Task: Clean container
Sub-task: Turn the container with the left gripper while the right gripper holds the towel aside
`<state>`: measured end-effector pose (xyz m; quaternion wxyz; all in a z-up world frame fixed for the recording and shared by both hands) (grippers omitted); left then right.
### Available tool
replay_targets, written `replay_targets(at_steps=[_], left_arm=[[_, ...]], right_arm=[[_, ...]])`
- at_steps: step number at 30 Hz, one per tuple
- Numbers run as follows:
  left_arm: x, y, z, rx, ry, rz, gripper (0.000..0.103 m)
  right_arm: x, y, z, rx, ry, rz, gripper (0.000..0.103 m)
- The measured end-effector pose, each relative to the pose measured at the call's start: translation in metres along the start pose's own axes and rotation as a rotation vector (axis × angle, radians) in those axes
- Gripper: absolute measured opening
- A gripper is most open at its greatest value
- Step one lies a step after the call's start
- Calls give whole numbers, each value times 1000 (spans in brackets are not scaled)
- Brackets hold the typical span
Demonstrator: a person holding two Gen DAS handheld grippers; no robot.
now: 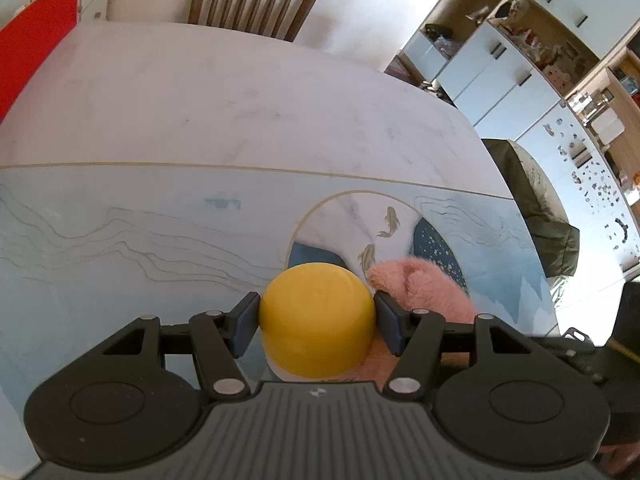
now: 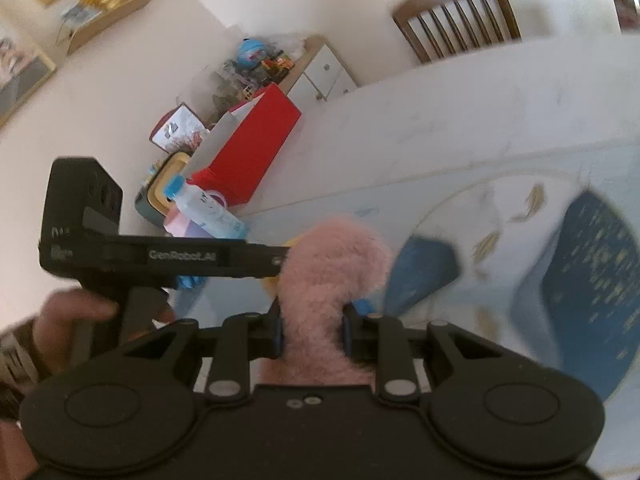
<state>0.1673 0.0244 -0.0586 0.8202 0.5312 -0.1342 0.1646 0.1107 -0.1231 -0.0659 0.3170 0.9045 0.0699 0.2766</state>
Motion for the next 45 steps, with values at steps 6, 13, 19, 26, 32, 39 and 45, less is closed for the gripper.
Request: replay_targets(at_steps=[6, 13, 19, 26, 32, 39, 45], left_arm=[[2, 3, -7, 12, 21, 8, 61], [3, 3, -6, 10, 2, 16, 61], [2, 4, -6, 13, -4, 20, 61], [5, 1, -8, 11, 21, 18, 61], [5, -1, -6, 15, 13, 12, 61], [4, 0, -6, 10, 17, 13, 61], [3, 0, -4, 0, 0, 24, 61]], right_arm=[[-8, -25, 22, 64, -160, -39, 25], [-22, -31, 39, -15, -165, -62, 25], [-24, -24, 67, -162, -242, -43, 25], [-18, -18, 25, 58, -251, -62, 25], [-12, -37, -3, 117, -168, -109, 25], [-19, -54, 10, 104, -212, -141, 25], [-28, -59, 28, 66, -271, -148, 25]])
Point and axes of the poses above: each gripper's, at about its wrist camera, not at the fingertips, and y roughly against the way its jaws point, z to its right, x to its top, the point moved 6 cm from there along -y, roughly the way its jaws point, and after that the axes turned 4 degrees about -z, right-handed, at the moved point
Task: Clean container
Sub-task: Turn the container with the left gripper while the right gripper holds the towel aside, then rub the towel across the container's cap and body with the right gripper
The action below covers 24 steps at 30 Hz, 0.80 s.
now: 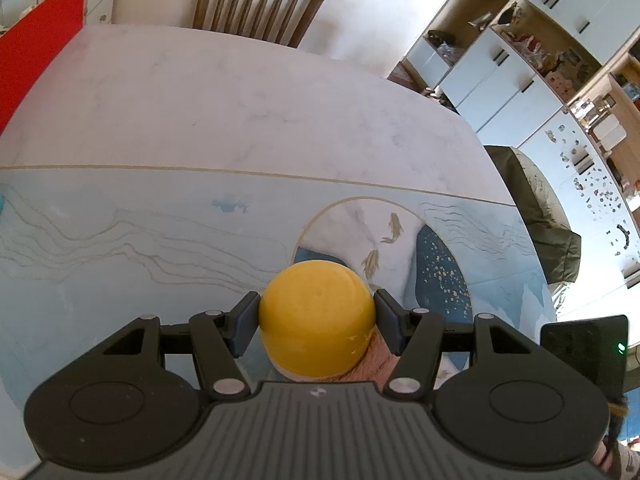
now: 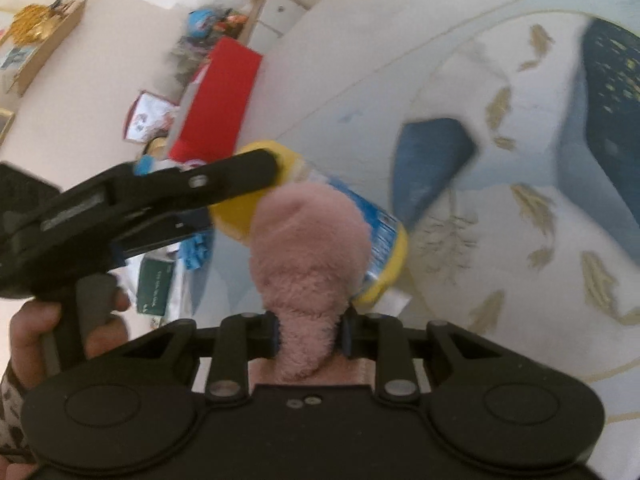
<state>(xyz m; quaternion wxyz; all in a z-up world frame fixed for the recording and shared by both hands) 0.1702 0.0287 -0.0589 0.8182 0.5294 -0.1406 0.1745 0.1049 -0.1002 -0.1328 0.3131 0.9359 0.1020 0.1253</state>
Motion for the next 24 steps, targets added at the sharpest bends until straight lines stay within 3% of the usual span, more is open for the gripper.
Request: replay_targets(at_steps=[8, 13, 17, 22, 24], left_arm=[[-11, -1, 8, -10, -67, 0, 61], [-19, 2, 18, 8, -192, 14, 61], [-30, 4, 39, 42, -397, 14, 61], [-52, 8, 68, 22, -761, -56, 61], [-60, 10, 76, -4, -857, -86, 61]], right_arm=[[16, 27, 50, -101, -189, 108, 25], [28, 55, 54, -78, -127, 153, 26], [37, 74, 43, -76, 0, 160, 26], [46, 91, 7, -42, 224, 124, 26], [47, 90, -15, -16, 324, 97, 26]])
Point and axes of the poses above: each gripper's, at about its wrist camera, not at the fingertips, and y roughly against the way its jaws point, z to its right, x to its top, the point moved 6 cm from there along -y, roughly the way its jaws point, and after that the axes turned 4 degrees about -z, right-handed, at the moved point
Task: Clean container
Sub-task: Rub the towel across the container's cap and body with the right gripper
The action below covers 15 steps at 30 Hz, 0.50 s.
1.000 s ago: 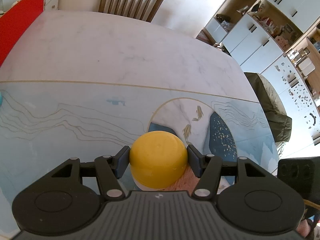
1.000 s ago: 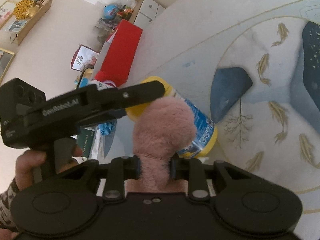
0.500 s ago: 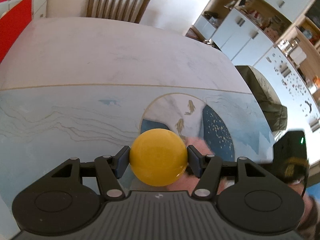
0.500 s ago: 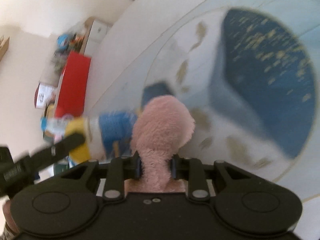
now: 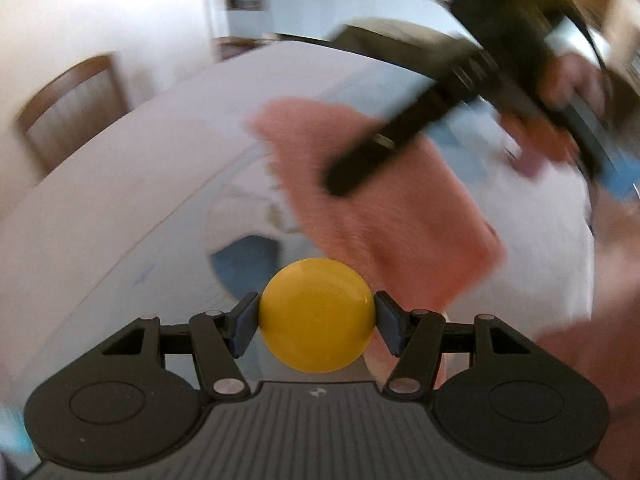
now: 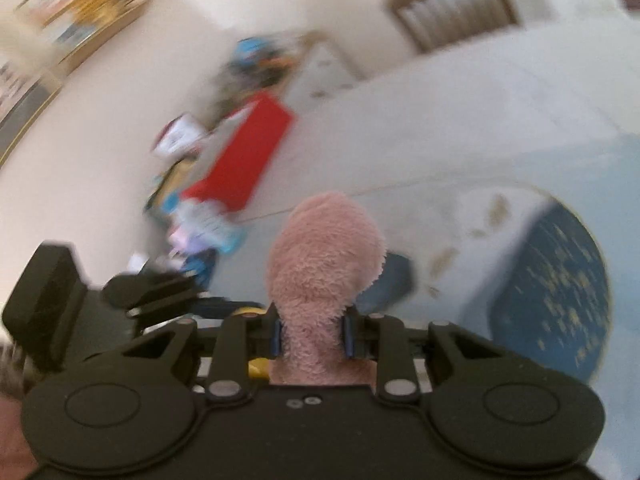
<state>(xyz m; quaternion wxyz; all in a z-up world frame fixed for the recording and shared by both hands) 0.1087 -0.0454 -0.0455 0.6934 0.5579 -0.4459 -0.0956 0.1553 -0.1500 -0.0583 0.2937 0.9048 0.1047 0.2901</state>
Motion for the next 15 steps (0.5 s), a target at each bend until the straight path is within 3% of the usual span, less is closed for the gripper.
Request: replay_targets(at_steps=[4, 7, 12, 15], left_arm=[[-2, 3, 16, -45, -140, -14, 61], [-2, 4, 21, -53, -198, -14, 61], [-2, 3, 21, -71, -227, -12, 61], [-1, 3, 21, -78, -240, -7, 61]], right_arm=[[7, -4, -33, 83, 151, -64, 26], [6, -17, -41, 78, 203, -113, 26], [14, -37, -20, 76, 129, -129, 27], [12, -45, -4, 30, 109, -144, 26]])
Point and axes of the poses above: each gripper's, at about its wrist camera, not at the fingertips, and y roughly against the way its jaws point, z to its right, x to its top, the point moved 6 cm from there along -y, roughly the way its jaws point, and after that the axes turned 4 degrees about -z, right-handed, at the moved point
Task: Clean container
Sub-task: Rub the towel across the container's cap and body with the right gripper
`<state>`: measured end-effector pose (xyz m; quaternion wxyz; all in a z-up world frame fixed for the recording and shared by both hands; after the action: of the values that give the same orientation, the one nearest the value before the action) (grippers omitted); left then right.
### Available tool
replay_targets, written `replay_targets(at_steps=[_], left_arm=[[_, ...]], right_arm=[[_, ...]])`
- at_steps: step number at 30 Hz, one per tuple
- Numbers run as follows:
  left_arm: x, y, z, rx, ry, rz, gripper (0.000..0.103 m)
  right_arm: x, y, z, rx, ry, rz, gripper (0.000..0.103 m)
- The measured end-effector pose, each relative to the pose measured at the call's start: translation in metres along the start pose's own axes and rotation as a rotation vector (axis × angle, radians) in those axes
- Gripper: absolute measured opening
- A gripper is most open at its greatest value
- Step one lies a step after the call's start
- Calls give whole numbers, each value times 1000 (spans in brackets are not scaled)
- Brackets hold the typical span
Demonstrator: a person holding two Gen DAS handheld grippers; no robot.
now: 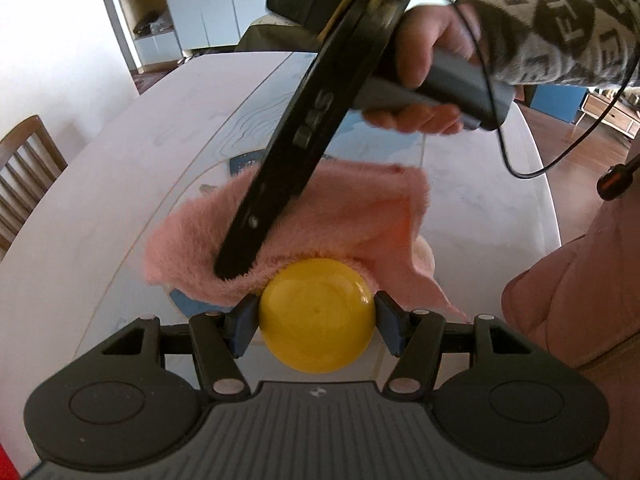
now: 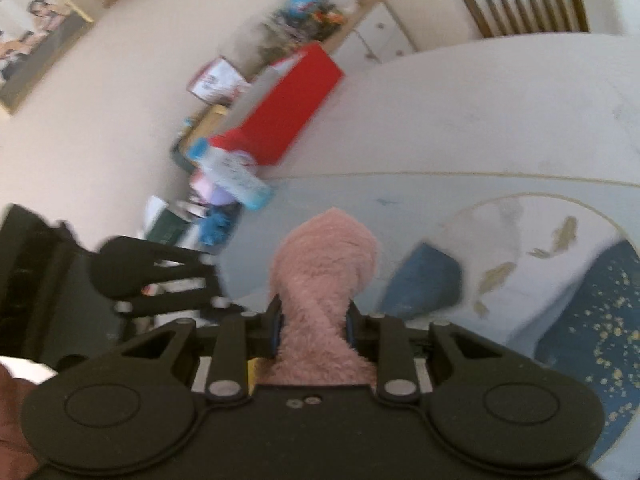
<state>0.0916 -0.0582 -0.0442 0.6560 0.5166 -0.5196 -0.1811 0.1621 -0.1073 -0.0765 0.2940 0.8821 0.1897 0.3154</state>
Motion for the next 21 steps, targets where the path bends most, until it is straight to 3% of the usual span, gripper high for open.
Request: replay_targets(at_steps=[10, 14, 21], left_arm=[[-3, 1, 12, -41, -24, -4, 61], [-9, 3, 12, -34, 19, -21, 62], [-9, 10, 11, 20, 133, -1, 65]], right_arm=[[-34, -15, 28, -85, -18, -98, 27], [-52, -10, 28, -78, -33, -101, 26], [-96, -8, 5, -119, 94, -218, 26]])
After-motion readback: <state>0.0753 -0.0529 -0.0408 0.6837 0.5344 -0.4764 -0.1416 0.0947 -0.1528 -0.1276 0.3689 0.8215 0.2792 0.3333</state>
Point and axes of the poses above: each gripper's, at about its wrist camera, not at the fingertips, and y roughly against the way its jaws point, z to its right, x to its top, the point moved 6 cm from there along -y, roughly the way its jaws point, and after that the axes turned 4 degrees about -z, right-handed, at the moved point
